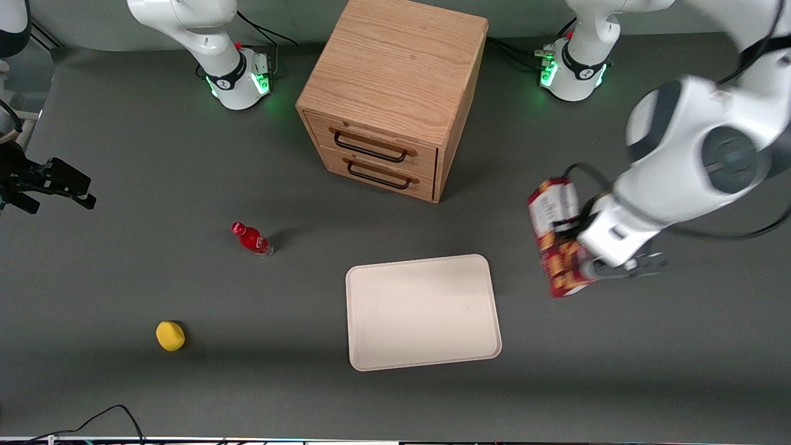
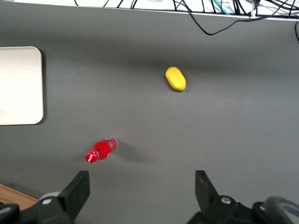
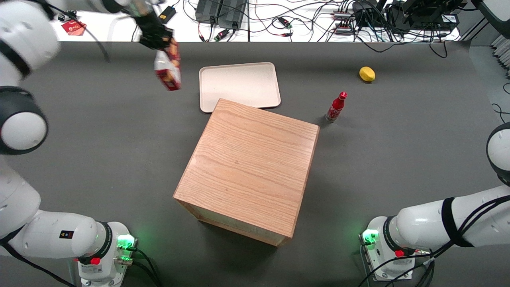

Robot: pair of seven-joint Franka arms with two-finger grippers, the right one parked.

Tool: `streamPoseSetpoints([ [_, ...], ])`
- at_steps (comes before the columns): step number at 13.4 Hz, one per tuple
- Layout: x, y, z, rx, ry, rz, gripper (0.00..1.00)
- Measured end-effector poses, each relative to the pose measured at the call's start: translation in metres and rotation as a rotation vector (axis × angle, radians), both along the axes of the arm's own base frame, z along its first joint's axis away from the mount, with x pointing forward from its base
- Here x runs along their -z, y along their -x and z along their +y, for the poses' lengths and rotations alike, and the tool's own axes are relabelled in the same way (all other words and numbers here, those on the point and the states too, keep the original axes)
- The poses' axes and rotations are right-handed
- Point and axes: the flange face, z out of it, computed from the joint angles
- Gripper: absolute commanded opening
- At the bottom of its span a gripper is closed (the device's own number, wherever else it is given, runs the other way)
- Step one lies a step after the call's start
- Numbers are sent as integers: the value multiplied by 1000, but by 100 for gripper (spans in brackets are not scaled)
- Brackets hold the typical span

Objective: Place red cookie box on tray
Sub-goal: 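Carry the cookie box with the left gripper onto the tray's edge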

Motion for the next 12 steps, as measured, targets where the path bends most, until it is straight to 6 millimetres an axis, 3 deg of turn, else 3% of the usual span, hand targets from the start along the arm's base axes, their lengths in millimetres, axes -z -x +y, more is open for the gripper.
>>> streamPoseSetpoints([
  [3, 105, -23, -49, -43, -6, -78, 0],
  [5, 167, -30, -63, -53, -11, -119, 0],
  [6, 188, -30, -67, -53, -6, -131, 0],
  [7, 200, -31, -68, -47, 0, -144, 55],
  [8, 204, -31, -69, -41, 0, -159, 100],
  [12, 199, -31, -65, -65, -23, -148, 100],
])
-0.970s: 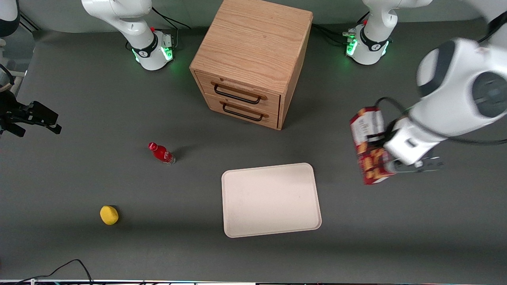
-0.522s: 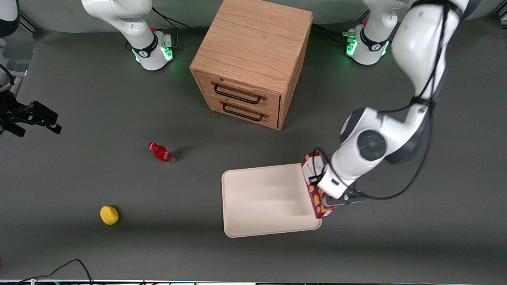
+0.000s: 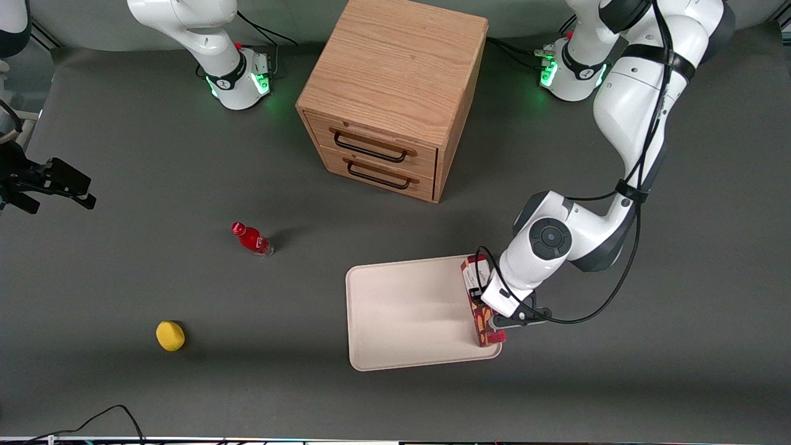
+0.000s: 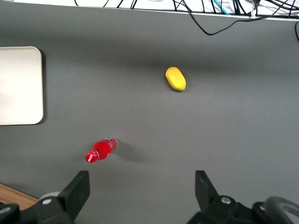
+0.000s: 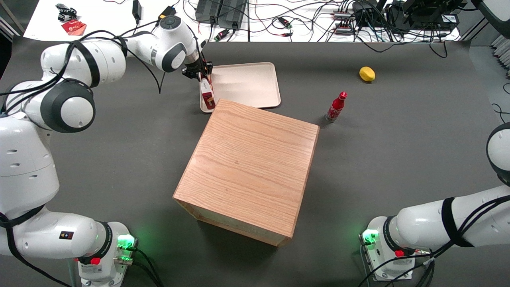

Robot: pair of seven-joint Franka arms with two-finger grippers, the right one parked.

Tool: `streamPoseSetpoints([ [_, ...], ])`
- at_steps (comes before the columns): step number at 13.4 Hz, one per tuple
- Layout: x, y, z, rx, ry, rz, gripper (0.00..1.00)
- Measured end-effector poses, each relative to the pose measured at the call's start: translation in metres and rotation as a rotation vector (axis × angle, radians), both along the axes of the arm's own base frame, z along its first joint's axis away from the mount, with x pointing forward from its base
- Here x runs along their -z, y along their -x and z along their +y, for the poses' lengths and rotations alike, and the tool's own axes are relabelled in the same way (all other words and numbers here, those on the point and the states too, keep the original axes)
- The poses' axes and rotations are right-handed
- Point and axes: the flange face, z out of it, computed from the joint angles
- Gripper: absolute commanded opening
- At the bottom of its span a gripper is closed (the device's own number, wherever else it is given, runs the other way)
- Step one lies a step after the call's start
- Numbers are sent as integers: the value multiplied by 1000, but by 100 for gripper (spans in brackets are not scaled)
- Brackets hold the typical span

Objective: Place red cookie box on tray
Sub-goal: 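Open the left gripper and release the box on the tray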

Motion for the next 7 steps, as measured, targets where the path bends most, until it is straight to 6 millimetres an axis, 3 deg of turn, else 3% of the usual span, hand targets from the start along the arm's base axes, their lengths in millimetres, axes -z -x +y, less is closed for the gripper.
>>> streamPoseSetpoints([
  [1, -8, 0, 3, -5, -16, 13, 100],
  [3, -46, 1, 13, -26, -51, 38, 100],
  [7, -166, 16, 48, -91, -78, 96, 100],
])
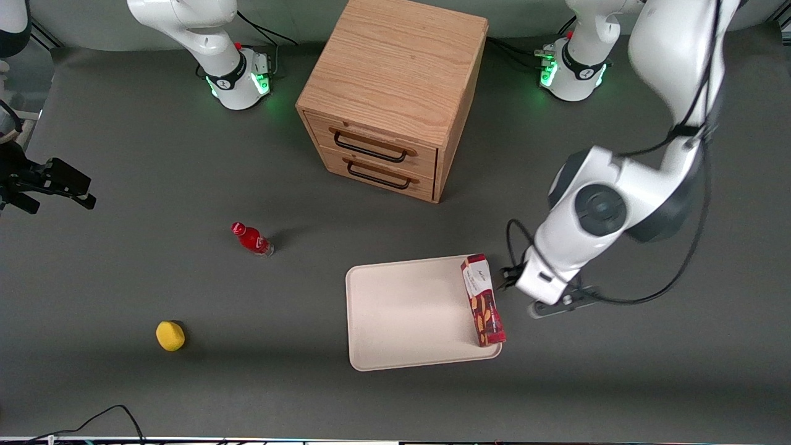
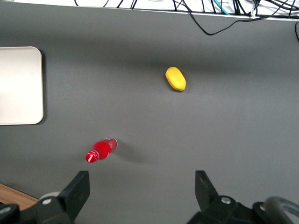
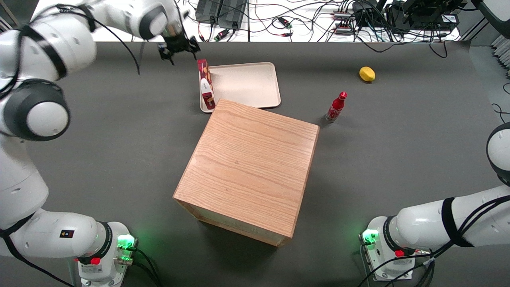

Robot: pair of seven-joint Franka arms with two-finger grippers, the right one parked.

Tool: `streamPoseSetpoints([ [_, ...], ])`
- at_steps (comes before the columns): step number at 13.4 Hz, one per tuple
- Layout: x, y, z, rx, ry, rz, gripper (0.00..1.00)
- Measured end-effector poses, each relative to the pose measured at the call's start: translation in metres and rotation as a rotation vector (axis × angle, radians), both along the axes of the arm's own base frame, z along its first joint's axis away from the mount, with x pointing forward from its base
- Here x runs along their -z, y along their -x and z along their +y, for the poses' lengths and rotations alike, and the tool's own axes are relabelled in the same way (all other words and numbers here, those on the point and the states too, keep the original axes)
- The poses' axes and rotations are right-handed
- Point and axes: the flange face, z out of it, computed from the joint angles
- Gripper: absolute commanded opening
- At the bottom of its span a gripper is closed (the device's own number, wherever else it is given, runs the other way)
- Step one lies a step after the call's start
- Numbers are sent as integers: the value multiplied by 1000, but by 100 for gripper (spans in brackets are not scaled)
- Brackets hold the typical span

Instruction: Place red cookie box on tray

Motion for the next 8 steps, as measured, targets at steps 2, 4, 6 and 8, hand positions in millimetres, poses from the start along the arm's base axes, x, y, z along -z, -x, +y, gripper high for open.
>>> streamPoseSetpoints([
  [2, -52, 9, 49, 37, -9, 65, 100],
  [4, -98, 20, 120, 101, 4, 118, 100],
  [6, -137, 43, 185, 167, 8, 162, 100],
  [8, -156, 69, 234, 228, 19, 181, 100],
])
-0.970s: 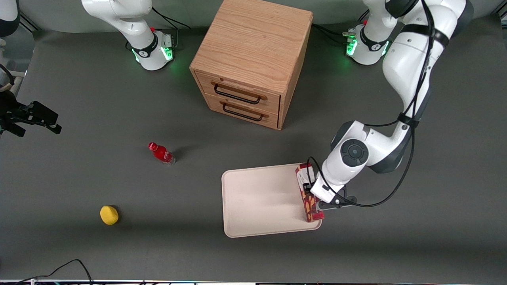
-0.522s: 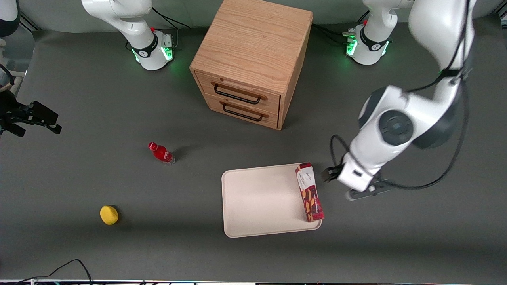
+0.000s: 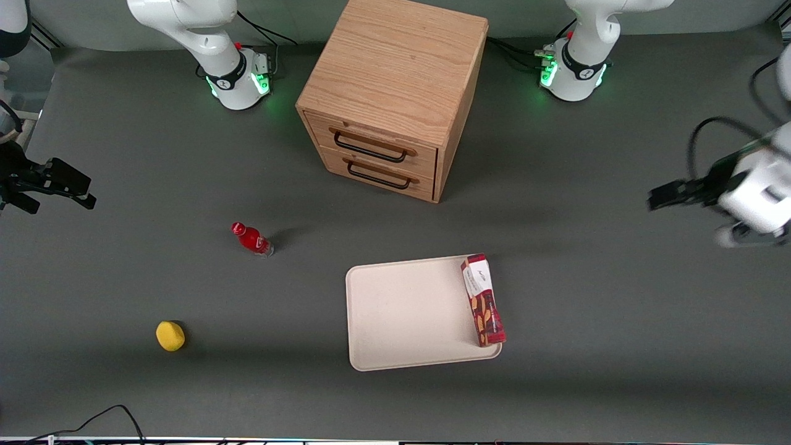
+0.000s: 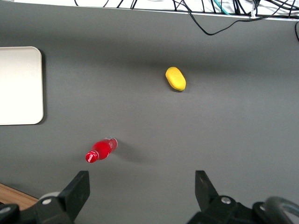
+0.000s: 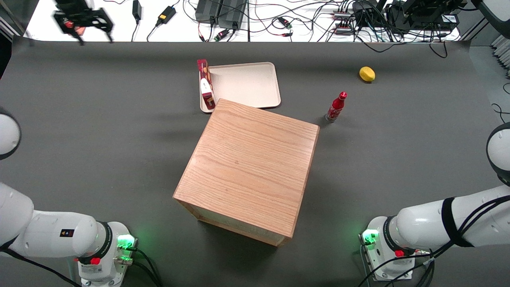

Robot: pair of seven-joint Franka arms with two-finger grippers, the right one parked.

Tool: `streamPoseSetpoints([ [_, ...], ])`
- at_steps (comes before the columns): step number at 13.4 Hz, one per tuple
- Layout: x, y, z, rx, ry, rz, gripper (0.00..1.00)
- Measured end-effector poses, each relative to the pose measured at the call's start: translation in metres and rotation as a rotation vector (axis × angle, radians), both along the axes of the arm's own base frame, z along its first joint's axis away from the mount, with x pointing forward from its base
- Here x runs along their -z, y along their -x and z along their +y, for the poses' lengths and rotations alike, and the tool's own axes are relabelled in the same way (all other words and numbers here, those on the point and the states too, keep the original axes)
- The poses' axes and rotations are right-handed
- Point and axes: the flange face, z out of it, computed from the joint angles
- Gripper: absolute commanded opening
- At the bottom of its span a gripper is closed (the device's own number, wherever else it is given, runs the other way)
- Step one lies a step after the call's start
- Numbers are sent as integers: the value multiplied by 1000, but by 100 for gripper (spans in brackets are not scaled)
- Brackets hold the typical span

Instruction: Place red cookie box on tray

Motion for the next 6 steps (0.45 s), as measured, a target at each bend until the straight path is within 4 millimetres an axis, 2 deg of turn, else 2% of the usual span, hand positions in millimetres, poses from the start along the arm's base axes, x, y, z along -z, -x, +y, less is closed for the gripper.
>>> streamPoseSetpoints([
  [2, 2, 31, 28, 25, 16, 13, 100],
  [4, 9, 62, 33, 28, 26, 14, 100],
  [6, 4, 75, 32, 34, 26, 9, 100],
])
